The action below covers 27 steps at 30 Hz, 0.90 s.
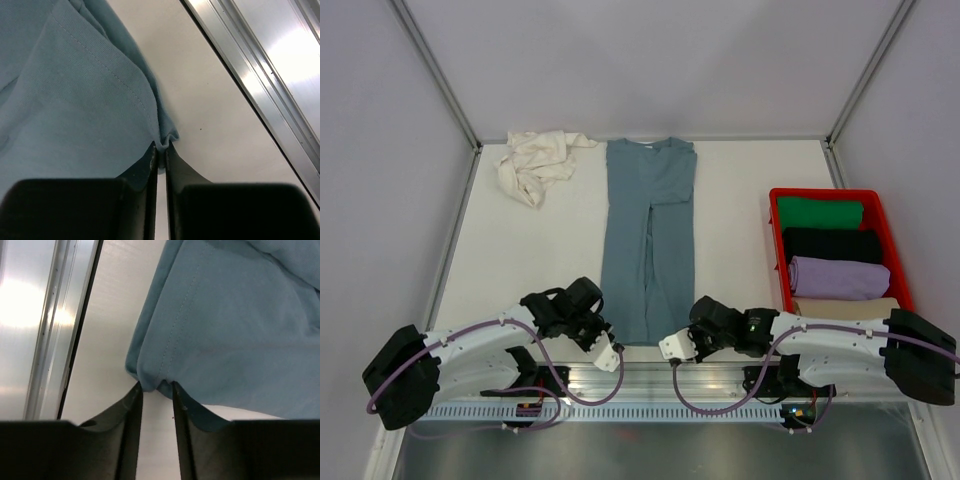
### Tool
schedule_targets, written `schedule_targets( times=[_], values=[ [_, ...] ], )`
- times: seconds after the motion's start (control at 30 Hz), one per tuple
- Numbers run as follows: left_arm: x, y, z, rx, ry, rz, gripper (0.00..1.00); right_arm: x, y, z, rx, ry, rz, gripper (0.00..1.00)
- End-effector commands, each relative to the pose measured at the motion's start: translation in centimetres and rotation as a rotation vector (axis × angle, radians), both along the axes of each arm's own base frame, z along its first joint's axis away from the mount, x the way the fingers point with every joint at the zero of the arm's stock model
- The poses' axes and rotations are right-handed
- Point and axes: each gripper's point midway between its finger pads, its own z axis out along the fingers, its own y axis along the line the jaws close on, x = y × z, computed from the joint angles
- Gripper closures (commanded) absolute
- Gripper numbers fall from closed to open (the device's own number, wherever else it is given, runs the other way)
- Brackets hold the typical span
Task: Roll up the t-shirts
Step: Roll the tshirt
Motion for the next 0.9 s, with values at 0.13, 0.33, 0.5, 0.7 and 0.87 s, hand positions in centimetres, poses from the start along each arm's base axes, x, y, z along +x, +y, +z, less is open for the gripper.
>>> schedule_targets(
  times=[0.13,0.33,0.5,0.7,0.87],
  values=[
    [-0.8,-1.1,1.0,-0.046,0.082,0.032,0.98,-0.5,0.2,0.1,-0.019,0.028,0.013,0.94],
    [-3.6,-1.6,3.7,-0.074,0.264,0.057,0.98,-3.1,0.2,2.0,0.03,0.143,0.059,1.0],
    [-3.4,-2.5,5.0,-0.077,0.4,0.21,0.98,-3.3,1.1,3.8,0.131,0.19,0.012,1.0],
    [-1.8,-2.3,6.0,-0.102,0.522,0.325,0.98,-0.9,1.8,4.4,0.159,0.284,-0.143,1.0],
    [0.3,-1.7,6.4,-0.113,0.596,0.434,0.98,2.2,1.6,5.4,0.197,0.357,-0.303,0.99]
  ],
)
